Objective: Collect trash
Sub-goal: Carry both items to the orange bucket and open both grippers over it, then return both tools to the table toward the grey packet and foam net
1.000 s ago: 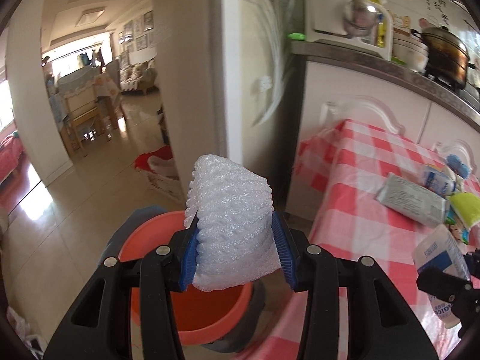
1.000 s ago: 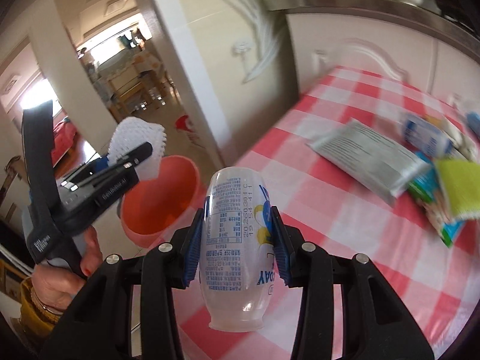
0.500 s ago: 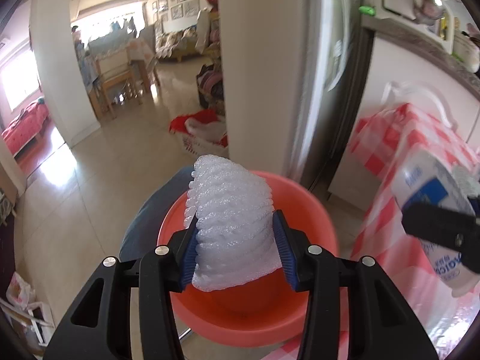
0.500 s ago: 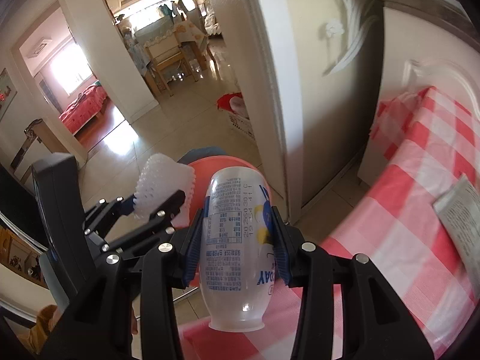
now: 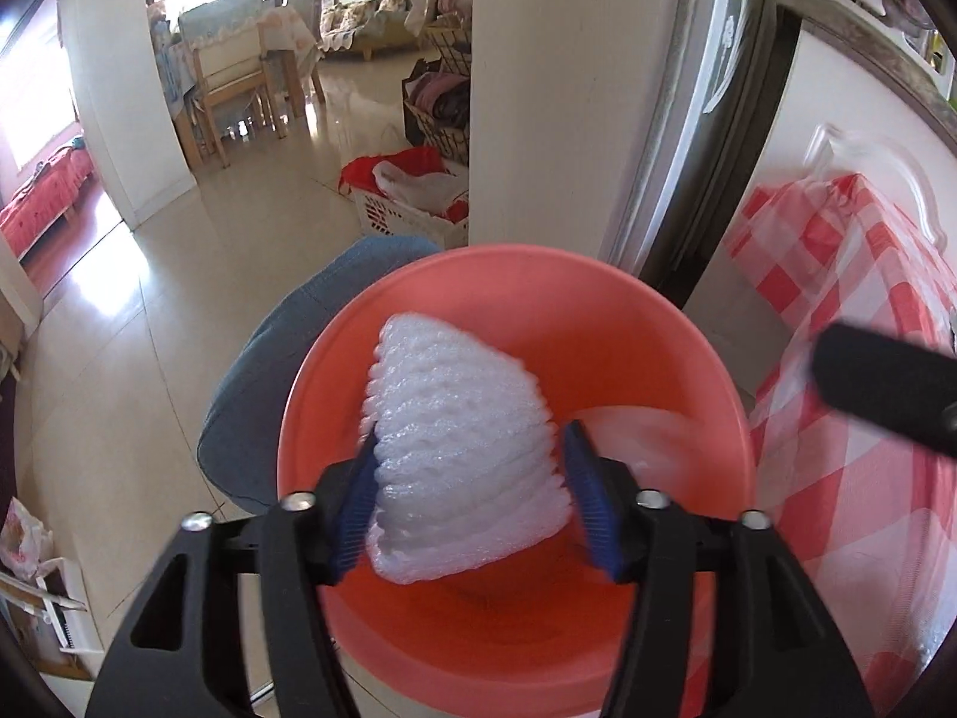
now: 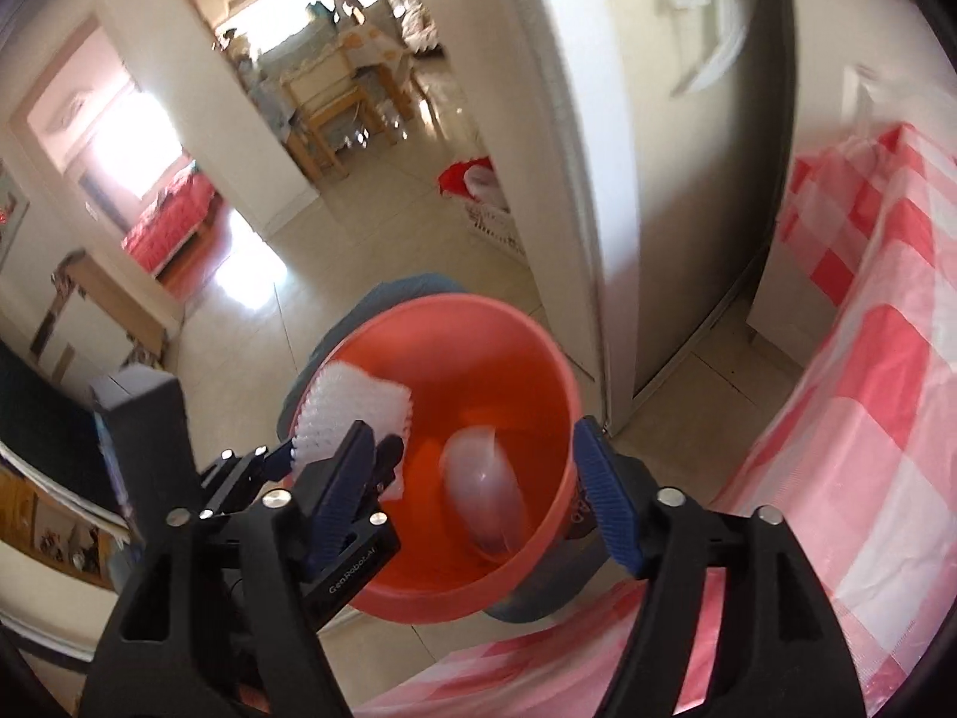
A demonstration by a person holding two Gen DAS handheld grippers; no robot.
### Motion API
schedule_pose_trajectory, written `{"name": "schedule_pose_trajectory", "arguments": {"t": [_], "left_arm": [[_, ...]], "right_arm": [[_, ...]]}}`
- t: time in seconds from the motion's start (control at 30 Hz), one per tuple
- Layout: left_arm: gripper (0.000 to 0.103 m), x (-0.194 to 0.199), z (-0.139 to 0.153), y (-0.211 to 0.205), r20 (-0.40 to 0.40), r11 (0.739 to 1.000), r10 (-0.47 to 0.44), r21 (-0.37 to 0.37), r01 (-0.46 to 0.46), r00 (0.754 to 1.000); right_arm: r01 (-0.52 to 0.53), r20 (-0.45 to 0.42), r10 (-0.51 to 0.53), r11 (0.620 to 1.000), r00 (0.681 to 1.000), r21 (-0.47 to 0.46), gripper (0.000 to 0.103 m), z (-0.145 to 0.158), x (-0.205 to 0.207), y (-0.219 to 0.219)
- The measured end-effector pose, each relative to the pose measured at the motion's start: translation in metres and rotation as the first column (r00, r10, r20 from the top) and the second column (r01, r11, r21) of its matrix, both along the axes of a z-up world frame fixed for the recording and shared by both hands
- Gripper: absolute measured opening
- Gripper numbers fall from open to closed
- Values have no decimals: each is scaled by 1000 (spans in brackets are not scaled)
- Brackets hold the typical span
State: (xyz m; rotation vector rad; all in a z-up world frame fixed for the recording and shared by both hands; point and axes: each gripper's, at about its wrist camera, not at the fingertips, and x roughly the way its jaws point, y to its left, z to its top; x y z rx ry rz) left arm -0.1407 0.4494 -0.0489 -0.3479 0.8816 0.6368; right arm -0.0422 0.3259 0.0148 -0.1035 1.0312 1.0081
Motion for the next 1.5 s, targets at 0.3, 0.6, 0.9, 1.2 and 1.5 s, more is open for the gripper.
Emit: {"name": "schedule_pose_trajectory", "arguments": {"t": [0.3, 0.6, 0.9, 1.2, 1.5], "left_arm": [[84, -22, 24, 2, 207, 990, -19, -136, 48, 978], [90, -29, 64, -27, 268, 995, -55, -71, 76, 962], [90, -10, 97, -83, 260, 983, -145, -76, 170, 955], [90, 15, 129, -172, 252, 928, -358, -11, 373, 899], [90, 30, 151, -236, 269, 873, -473, 12, 488, 839]], "right_arm": [[153, 44, -162, 973, 986, 173, 89, 35, 7, -106], [231, 37, -265, 894, 964, 384, 99, 55, -4, -212], [201, 121, -295, 847, 948, 492, 99, 86, -13, -282], [291, 142, -420, 799, 896, 526, 99, 103, -3, -352], [426, 154, -574, 737, 804, 525, 99, 108, 11, -427]]}}
